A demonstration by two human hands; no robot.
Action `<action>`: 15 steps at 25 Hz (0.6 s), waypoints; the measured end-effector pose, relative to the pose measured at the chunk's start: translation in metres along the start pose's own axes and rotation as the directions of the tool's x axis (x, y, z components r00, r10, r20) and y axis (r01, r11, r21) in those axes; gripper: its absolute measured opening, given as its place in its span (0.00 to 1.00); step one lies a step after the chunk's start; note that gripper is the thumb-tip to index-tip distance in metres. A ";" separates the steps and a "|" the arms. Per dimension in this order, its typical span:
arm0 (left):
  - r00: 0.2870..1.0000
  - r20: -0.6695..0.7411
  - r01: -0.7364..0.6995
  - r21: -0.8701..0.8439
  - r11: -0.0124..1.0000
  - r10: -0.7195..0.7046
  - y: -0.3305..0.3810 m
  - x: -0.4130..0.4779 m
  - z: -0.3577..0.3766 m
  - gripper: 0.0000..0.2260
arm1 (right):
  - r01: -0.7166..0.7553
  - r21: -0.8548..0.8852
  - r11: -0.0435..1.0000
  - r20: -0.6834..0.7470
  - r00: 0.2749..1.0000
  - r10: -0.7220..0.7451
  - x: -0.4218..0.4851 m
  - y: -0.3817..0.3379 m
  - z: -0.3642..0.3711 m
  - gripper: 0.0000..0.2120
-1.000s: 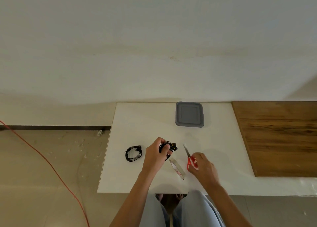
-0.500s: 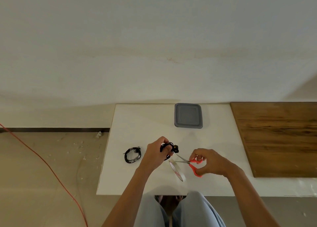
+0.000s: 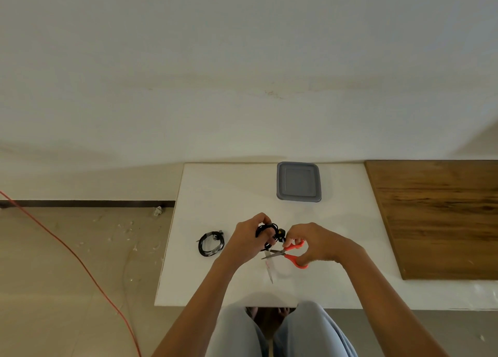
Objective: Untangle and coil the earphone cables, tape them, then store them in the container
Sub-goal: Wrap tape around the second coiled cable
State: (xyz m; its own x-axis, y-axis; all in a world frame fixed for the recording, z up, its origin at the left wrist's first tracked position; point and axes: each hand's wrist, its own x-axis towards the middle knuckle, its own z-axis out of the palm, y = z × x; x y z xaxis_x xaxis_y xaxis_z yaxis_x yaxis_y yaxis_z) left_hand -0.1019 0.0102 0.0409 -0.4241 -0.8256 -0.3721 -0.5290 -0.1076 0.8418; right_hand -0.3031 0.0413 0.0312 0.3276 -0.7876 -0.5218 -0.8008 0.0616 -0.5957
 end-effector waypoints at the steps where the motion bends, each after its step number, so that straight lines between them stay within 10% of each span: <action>1: 1.000 -0.001 0.004 0.000 1.000 -0.004 0.002 0.000 0.000 0.01 | -0.001 0.008 1.000 -0.013 1.000 0.001 0.000 0.000 -0.001 0.19; 15: 0.998 -0.060 -0.005 -0.010 1.000 0.005 0.006 -0.005 -0.009 0.03 | 0.041 -0.012 0.999 -0.073 0.996 -0.042 0.004 0.008 0.004 0.12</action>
State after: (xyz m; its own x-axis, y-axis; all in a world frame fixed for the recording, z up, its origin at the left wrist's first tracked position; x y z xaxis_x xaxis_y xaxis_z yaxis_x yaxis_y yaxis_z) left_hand -0.0967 0.0088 0.0514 -0.3820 -0.8577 -0.3441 -0.5190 -0.1089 0.8478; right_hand -0.3059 0.0412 0.0221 0.3236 -0.8323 -0.4501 -0.7925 0.0215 -0.6095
